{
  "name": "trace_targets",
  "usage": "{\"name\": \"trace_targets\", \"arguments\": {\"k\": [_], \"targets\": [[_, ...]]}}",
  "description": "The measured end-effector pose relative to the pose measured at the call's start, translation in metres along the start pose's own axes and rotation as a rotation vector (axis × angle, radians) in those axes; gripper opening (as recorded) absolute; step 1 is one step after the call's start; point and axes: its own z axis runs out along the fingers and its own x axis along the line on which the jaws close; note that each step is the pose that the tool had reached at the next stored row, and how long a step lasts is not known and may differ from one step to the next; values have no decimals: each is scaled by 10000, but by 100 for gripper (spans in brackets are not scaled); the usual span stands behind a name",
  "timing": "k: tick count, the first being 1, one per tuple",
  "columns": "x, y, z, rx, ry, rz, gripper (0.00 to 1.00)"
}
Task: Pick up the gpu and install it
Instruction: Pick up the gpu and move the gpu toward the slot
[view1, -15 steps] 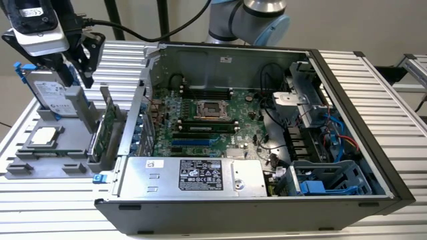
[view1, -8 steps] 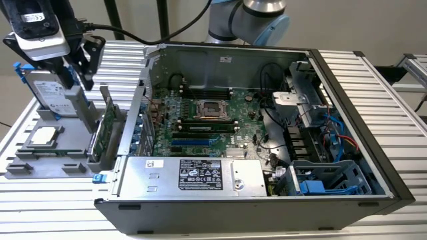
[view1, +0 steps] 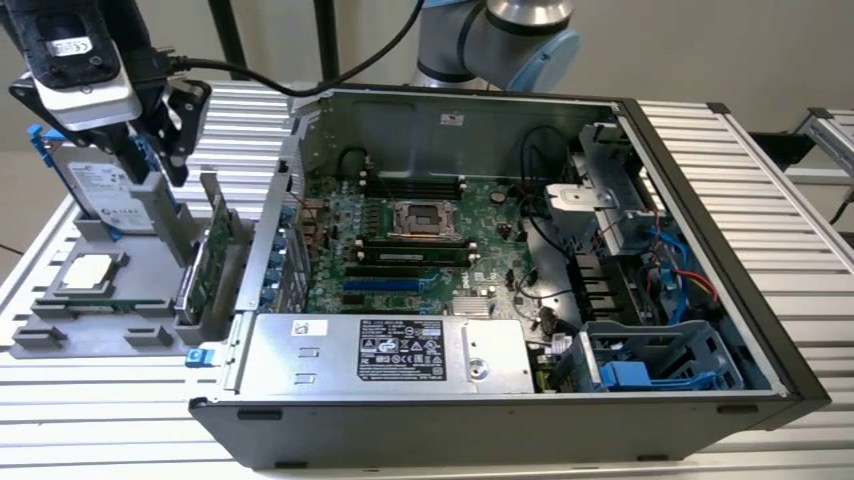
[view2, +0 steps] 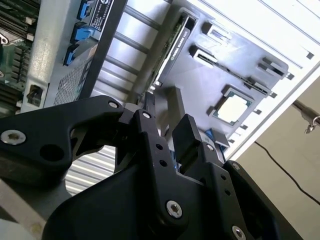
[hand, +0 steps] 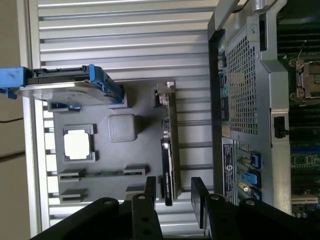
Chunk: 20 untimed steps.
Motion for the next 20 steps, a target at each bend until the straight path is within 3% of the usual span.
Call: {"name": "trace_targets", "arguments": {"k": [20], "targets": [[12, -6, 94, 25, -1, 0, 100]]}}
